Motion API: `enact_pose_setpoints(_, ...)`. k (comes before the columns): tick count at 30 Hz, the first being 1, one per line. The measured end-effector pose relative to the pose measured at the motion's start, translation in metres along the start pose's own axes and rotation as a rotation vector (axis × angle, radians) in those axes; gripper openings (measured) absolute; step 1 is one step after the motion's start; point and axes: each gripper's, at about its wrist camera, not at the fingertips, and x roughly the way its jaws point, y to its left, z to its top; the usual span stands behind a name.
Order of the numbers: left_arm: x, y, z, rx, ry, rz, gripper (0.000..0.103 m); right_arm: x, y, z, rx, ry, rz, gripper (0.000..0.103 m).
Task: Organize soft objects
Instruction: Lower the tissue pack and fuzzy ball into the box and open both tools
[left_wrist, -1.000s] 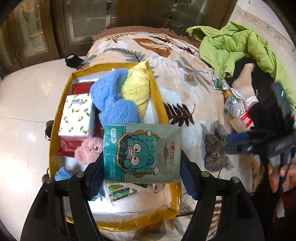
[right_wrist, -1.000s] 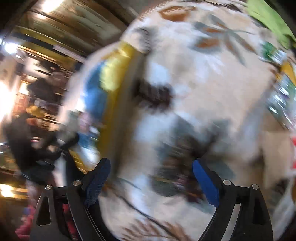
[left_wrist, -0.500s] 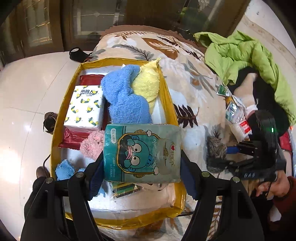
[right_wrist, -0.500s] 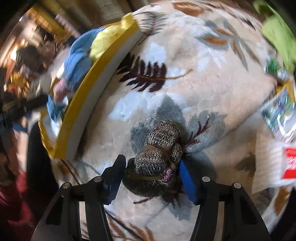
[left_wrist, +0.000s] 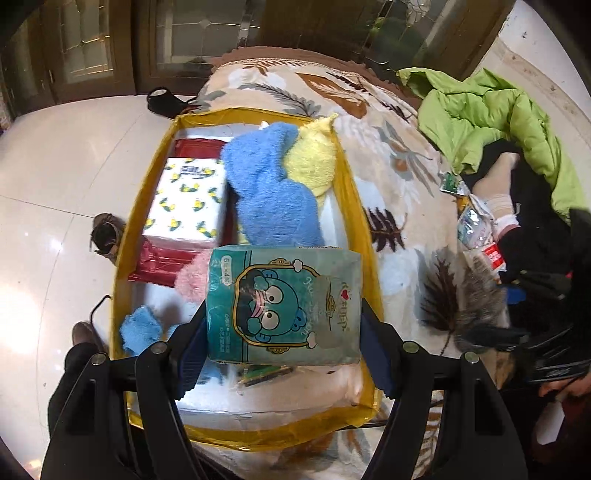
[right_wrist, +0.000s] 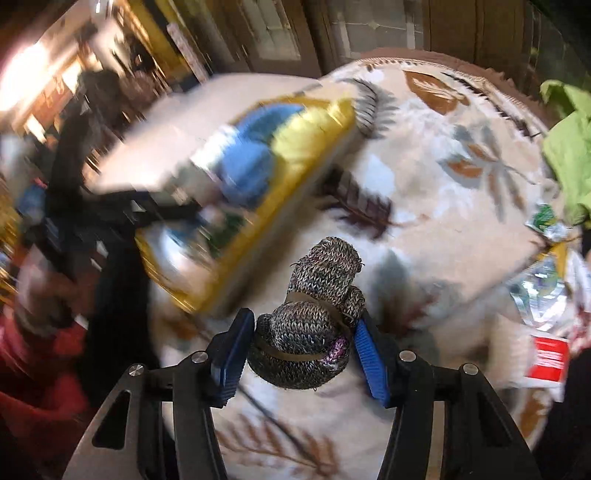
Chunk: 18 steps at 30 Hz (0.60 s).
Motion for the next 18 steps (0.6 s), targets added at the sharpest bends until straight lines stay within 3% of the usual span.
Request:
enact_pose_setpoints(6,-0.001,0.011,-0.008,0.019,0.035,0.076,0.072,0.035,0.055,0.036,-0.009,-0.003,0.164,0.057)
enact_pose_setpoints(12,0.003,0.032,-0.018,-0.023,0.062,0.152,0.072,0.081,0.080,0.047,-0.033,0.058,0.164,0.059)
enact_pose_setpoints(18,0.002,0.038,-0.021,-0.062,0.045,0.152,0.074,0.064,0.063,0.036,0.033,-0.015,0.271,0.079)
